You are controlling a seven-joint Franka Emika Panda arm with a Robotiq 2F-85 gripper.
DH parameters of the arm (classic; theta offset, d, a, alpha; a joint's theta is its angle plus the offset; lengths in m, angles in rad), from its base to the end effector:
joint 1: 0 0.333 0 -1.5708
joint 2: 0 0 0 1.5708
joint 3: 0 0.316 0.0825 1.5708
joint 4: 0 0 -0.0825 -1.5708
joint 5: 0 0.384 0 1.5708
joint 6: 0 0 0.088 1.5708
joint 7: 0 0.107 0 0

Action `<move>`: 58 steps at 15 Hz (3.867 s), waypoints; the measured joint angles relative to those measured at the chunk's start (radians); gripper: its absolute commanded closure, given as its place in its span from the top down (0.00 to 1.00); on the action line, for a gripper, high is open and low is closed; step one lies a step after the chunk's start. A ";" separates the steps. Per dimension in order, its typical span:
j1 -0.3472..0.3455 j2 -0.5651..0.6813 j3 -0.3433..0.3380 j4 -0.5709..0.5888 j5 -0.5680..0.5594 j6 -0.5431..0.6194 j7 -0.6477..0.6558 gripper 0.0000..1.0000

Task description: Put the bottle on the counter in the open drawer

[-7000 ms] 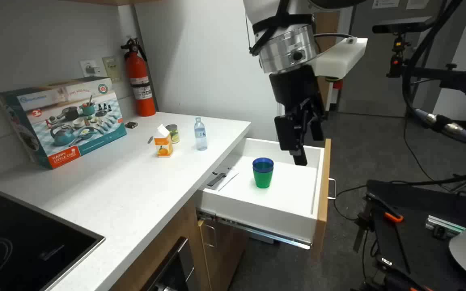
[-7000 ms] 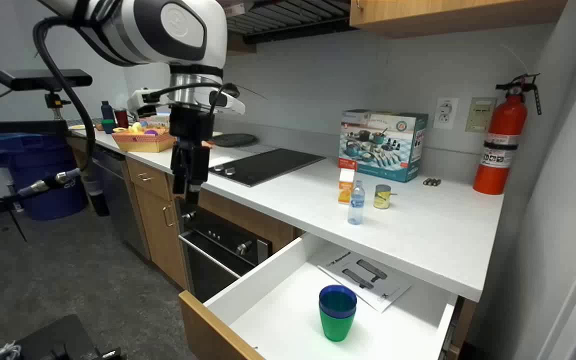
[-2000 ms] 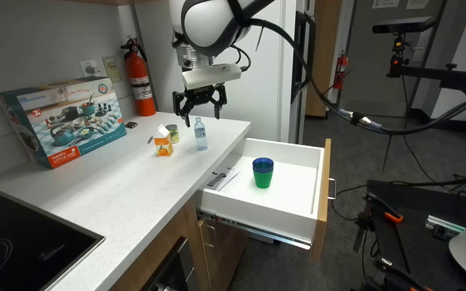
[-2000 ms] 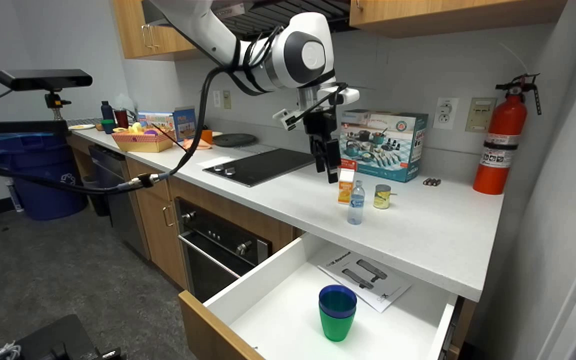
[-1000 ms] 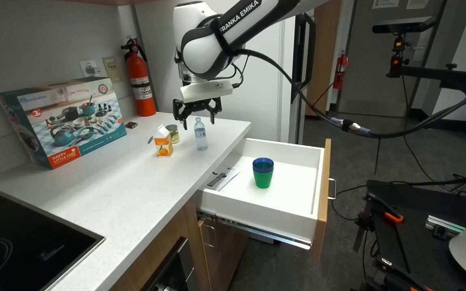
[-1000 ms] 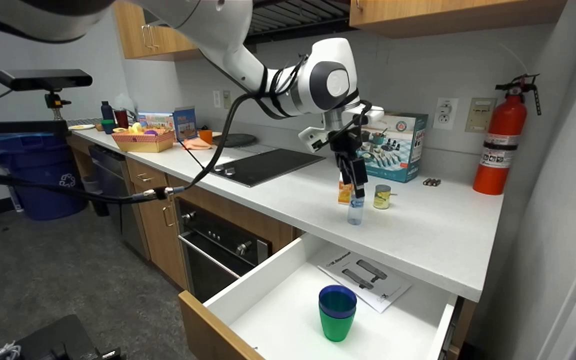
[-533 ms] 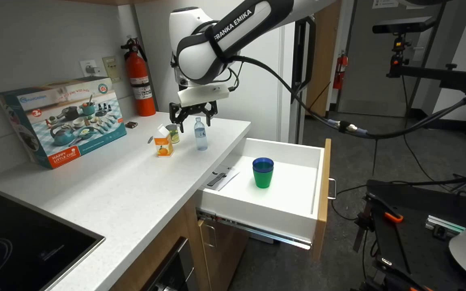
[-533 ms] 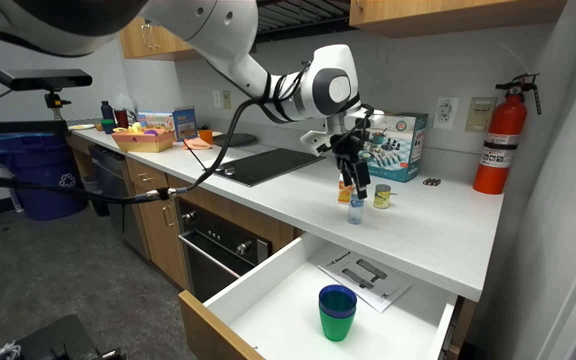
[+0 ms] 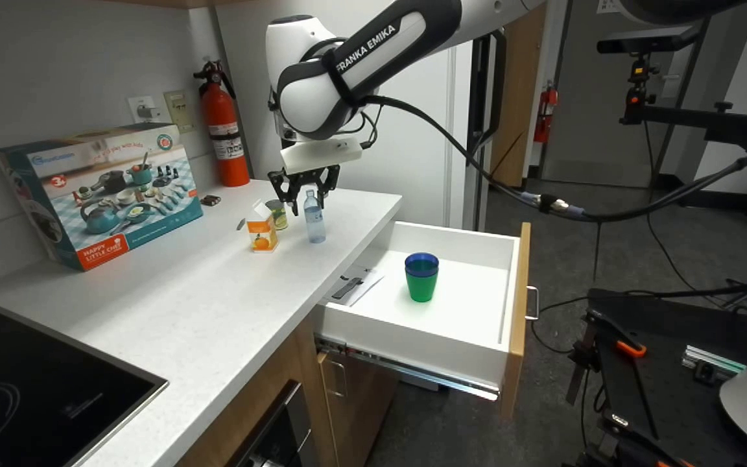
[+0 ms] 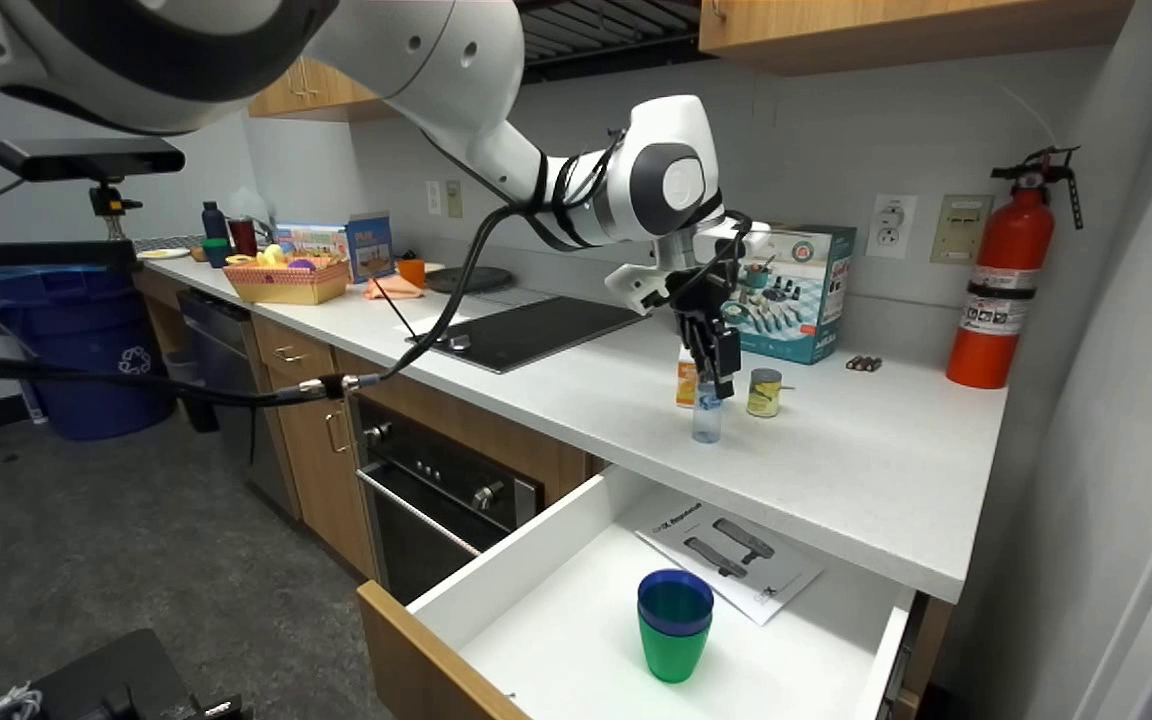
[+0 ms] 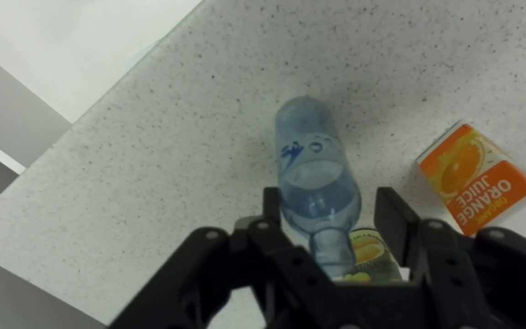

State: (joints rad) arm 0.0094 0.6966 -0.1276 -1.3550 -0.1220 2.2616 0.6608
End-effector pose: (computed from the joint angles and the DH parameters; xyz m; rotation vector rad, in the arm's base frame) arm 0.7499 -0.0697 0.3351 2.8329 -0.9907 0.3838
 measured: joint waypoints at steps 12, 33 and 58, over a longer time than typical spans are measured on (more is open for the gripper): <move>-0.022 -0.007 0.011 0.024 0.082 -0.015 -0.231 0.14; 0.021 -0.313 -0.014 -0.432 0.040 0.012 -0.164 0.14; 0.012 -0.483 -0.025 -1.059 0.006 0.583 -0.257 0.14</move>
State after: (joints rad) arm 0.0216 0.2140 -0.1527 -2.4144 -0.1159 2.8449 0.4036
